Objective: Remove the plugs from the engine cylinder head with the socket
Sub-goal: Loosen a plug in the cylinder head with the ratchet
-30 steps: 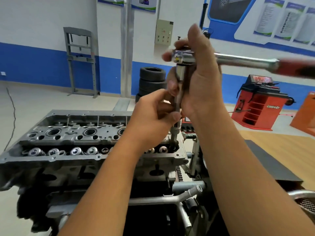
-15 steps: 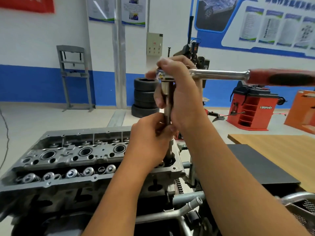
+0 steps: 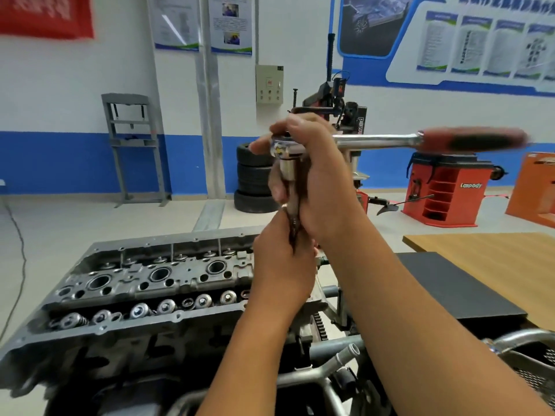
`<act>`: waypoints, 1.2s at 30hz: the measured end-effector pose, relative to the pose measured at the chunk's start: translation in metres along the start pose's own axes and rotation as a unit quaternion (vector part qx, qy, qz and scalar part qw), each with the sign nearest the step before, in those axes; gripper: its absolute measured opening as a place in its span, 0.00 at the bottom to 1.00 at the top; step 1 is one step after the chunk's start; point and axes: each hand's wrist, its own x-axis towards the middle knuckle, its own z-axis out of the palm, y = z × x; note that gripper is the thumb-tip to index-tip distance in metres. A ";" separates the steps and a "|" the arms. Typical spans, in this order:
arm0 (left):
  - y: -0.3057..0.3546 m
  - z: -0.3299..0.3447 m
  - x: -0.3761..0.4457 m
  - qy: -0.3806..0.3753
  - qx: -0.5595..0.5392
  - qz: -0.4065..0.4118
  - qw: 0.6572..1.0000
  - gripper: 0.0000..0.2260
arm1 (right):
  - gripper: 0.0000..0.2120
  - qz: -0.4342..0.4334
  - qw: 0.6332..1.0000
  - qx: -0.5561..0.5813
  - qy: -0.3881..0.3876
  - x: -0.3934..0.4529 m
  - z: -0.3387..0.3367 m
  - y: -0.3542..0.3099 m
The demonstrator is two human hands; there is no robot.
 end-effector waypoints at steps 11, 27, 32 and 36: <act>-0.006 -0.012 -0.011 -0.078 -0.020 0.004 0.997 0.08 | 0.15 0.164 0.964 0.189 -0.094 0.009 -0.013 -0.013; -0.007 -0.006 -0.017 -0.031 -0.002 0.004 1.000 0.09 | 0.13 0.116 0.981 0.149 -0.045 0.009 -0.013 -0.009; -0.011 0.000 -0.019 0.017 0.012 0.013 1.000 0.14 | 0.07 -0.054 0.998 0.003 0.028 -0.009 -0.011 -0.007; -0.012 -0.007 -0.017 -0.042 0.000 0.029 0.999 0.07 | 0.10 0.061 0.994 0.078 -0.053 0.003 -0.019 -0.014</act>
